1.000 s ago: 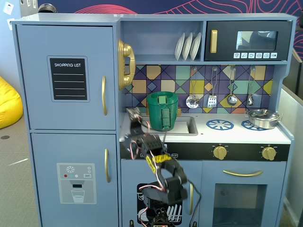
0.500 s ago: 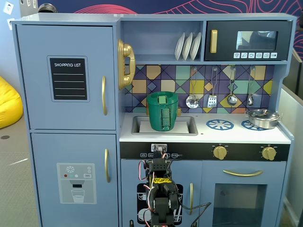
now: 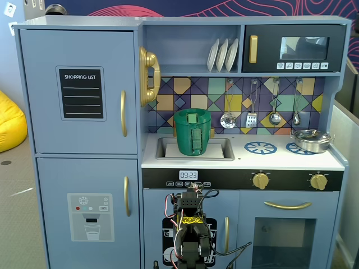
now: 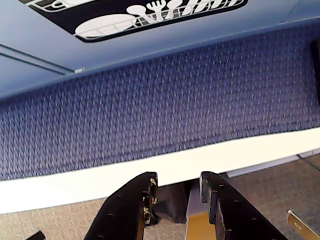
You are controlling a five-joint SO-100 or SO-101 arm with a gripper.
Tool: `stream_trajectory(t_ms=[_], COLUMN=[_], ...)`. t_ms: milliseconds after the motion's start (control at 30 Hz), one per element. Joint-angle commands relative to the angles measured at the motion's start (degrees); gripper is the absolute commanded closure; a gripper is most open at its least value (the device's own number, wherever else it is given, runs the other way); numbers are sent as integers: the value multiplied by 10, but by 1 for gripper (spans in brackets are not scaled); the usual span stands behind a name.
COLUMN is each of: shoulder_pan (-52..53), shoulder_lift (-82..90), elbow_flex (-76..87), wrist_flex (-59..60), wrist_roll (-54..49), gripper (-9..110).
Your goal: Close the left cabinet door
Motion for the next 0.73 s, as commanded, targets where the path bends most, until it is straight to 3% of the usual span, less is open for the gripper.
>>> stream_trajectory(t_ms=[0, 400, 700], shoulder_pan=[18, 18, 20], shoulder_lift=[-2, -2, -2], elbow_flex=[-5, -4, -4], wrist_flex=[105, 115, 116], wrist_roll=[11, -62, -62], gripper=[102, 100, 100])
